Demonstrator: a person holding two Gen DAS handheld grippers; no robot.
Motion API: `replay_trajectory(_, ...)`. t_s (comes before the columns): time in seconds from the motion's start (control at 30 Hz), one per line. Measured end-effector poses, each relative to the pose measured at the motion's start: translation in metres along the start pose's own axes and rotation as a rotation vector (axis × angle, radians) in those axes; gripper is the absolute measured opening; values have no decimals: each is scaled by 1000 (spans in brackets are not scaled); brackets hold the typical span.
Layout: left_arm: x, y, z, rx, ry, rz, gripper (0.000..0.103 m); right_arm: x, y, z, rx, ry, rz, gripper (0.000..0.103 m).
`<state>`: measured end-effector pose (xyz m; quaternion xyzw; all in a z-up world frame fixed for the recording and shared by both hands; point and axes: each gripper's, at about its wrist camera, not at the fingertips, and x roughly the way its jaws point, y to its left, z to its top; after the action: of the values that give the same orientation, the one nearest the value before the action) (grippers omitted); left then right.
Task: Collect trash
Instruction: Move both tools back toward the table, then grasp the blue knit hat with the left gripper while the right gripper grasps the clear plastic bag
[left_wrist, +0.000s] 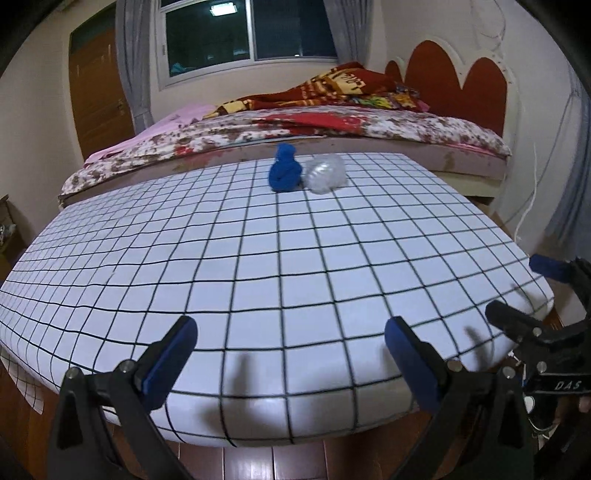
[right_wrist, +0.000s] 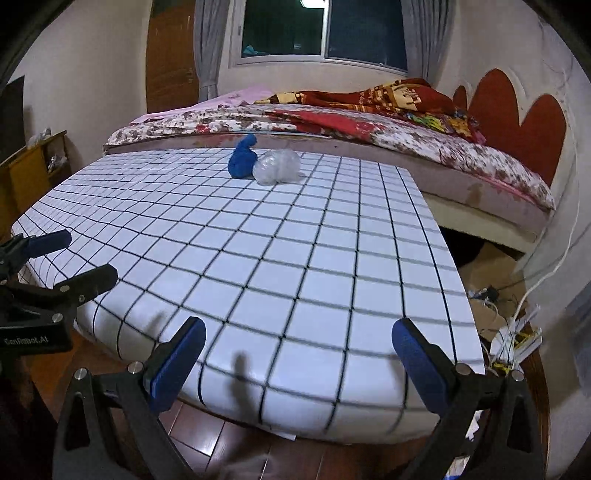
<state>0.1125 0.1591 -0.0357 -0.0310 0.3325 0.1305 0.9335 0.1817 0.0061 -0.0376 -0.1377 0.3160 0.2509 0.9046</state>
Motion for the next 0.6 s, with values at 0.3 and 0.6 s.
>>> replay_trajectory(0.3,25,24,17,-10,-4,23,102,27,6,47,-18,-26,14,102)
replay_trajectory(0.6,72,71,63,-41,-13,98,102,122,13,126,-23,35,21,102)
